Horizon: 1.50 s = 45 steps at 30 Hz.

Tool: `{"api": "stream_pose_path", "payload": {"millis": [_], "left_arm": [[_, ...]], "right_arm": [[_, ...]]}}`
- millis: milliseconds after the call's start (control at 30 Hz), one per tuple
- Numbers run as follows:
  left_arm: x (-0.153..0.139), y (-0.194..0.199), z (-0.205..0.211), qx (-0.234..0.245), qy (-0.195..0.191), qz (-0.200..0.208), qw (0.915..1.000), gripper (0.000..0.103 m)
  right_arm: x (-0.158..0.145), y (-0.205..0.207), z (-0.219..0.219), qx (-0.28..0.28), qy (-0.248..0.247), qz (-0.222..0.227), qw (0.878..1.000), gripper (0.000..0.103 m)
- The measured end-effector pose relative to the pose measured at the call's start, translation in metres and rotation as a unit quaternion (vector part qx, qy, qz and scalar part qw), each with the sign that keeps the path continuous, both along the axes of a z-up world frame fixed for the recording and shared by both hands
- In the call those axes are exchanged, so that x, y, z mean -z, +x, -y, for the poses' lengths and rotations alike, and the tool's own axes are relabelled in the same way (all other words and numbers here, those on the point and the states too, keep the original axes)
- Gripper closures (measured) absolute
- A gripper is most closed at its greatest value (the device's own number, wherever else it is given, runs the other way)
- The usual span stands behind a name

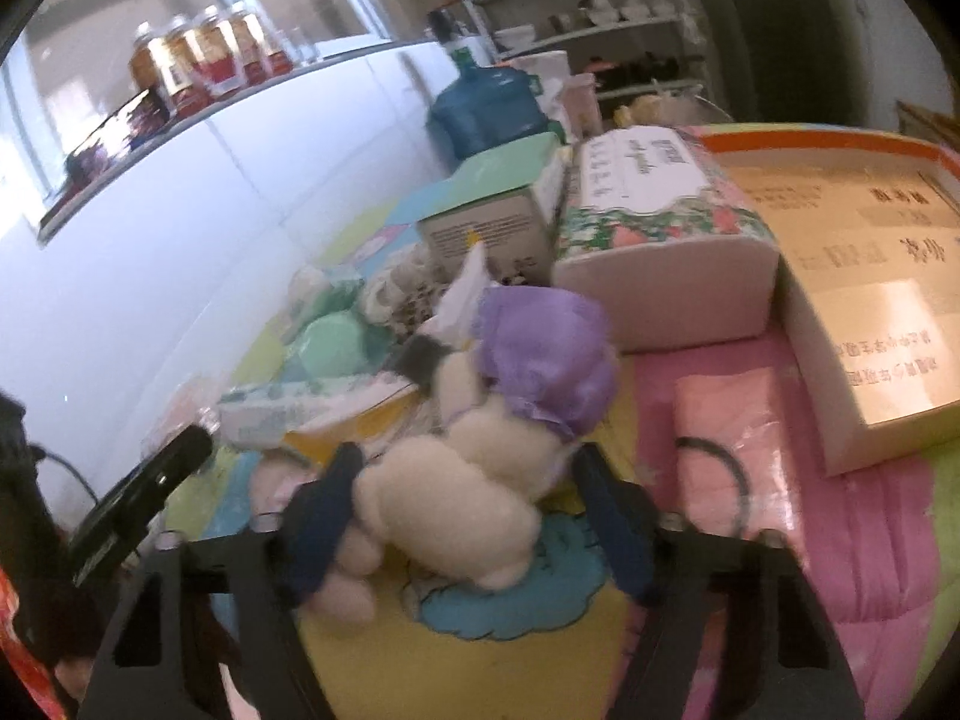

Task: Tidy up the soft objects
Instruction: 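Grasp the bagged brown bread with left tool while right tool grasps the purple-hat bunny, then carry the bread with left tool while right tool carries the bunny over the orange box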

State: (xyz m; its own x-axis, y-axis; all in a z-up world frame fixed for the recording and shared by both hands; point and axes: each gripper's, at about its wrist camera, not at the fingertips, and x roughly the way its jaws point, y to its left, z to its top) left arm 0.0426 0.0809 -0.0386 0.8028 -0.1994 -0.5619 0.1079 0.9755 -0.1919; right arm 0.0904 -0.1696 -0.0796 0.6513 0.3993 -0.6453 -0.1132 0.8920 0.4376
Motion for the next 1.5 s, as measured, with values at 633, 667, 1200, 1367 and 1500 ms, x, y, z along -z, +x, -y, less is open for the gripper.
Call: {"api": "stream_pose_path", "payload": {"millis": [633,667,1200,1367,1500], "left_arm": [[-0.028,-0.024,0.03,0.018,0.004,0.037,0.9991,0.052],[-0.03,-0.024,0.032,0.021,0.005,0.039,0.999,0.052],[-0.061,-0.028,0.087,0.054,0.001,0.067,0.9963,0.052],[-0.068,-0.025,0.118,0.086,0.002,0.076,0.9934,0.052],[-0.073,-0.019,0.143,0.108,-0.002,0.078,0.991,0.052]], "right_arm": [[-0.037,-0.042,0.011,-0.014,-0.016,0.074,0.997,0.064],[-0.04,-0.044,0.012,-0.015,-0.016,0.079,0.997,0.064],[-0.073,-0.068,0.046,0.009,-0.027,0.132,0.991,0.064],[-0.082,-0.076,0.069,0.029,-0.031,0.147,0.988,0.064],[-0.086,-0.08,0.091,0.051,-0.034,0.151,0.987,0.064]]}}
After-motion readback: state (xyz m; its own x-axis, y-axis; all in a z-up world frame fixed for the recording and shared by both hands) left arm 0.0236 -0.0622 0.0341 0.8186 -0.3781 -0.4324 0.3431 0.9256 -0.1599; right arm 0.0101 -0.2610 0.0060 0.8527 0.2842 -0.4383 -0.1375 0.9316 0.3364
